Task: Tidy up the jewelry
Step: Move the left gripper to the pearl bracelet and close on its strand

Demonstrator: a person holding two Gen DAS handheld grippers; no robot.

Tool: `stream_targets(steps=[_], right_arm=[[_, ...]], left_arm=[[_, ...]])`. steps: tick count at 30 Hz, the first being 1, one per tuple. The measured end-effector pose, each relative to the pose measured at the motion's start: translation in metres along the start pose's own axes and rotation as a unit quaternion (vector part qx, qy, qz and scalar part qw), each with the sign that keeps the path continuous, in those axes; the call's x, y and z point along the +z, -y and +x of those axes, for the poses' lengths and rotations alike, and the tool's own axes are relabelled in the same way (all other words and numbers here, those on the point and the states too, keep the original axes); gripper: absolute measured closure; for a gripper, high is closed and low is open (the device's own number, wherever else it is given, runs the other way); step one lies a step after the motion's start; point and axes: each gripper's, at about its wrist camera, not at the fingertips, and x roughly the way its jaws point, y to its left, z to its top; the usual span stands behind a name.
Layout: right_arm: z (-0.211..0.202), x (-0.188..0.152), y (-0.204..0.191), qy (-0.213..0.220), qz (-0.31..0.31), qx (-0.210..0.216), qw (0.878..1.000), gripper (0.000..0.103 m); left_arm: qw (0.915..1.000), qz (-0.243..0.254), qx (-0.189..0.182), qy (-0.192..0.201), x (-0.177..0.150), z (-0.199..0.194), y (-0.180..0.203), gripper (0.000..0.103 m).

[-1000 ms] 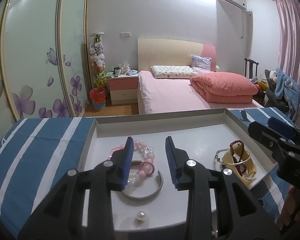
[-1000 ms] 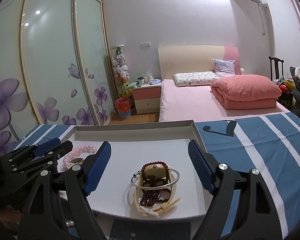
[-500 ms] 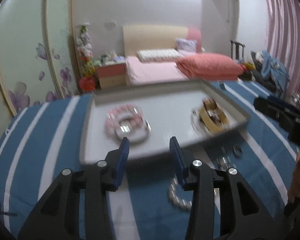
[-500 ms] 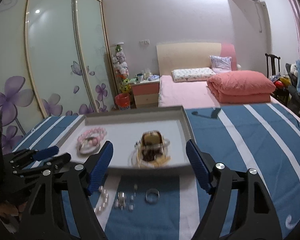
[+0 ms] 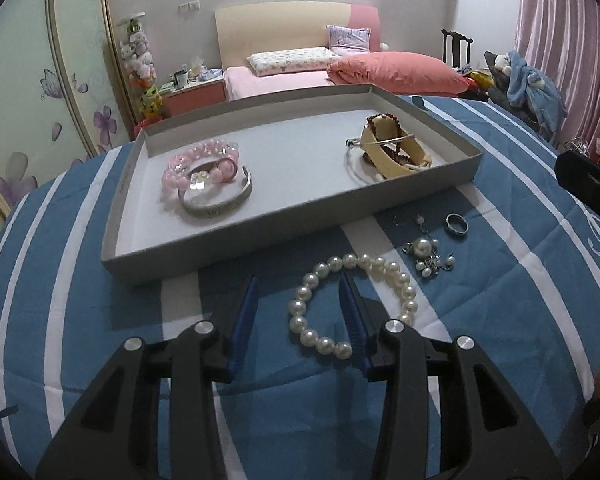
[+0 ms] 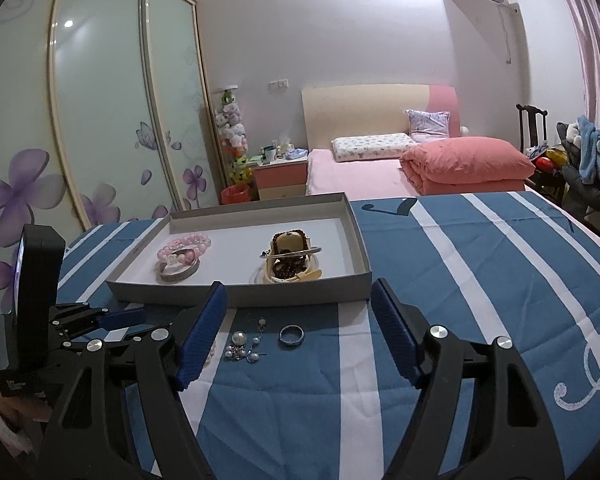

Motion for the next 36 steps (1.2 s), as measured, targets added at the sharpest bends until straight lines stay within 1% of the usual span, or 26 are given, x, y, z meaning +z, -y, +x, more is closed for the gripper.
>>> stream_targets(steps=[12,15,18,22,29,33,36], right_arm=[[-0.001,-0.009,0.000,0.002,-0.008,0.008,1.000,0.029],[0.000,-0.009,0.000,0.001,-0.005,0.008,1.000,0.029],[-0.001,-0.009,0.002,0.000,0.001,0.008,1.000,0.029],[0.000,-0.008,0.005,-0.001,0.009,0.009,1.000,0.029],[0.000,-0.008,0.009,-0.001,0.018,0.008,1.000,0.029],[0.001,-0.007,0.010,-0.007,0.017,0.008,1.000,0.029],[0.005,-0.007,0.011,-0.023,0.017,0.012,1.000,0.029]], left_arm=[[0.9998,0.014,0.000,-0.011,-0.001,0.001,0.006,0.062],[0.9998,0.011,0.000,-0.017,0.001,0.005,0.006,0.067],[0.9994,0.018,-0.006,-0.030,0.001,0.010,0.008,0.080],[0.9990,0.034,0.000,-0.029,0.000,0.010,0.014,0.092],[0.9987,0.039,0.014,-0.028,-0.008,0.004,0.006,0.093],[0.9985,0.029,0.035,-0.030,-0.017,-0.004,-0.013,0.093],[0.9980,0.003,0.054,-0.034,-0.026,-0.012,-0.039,0.093]])
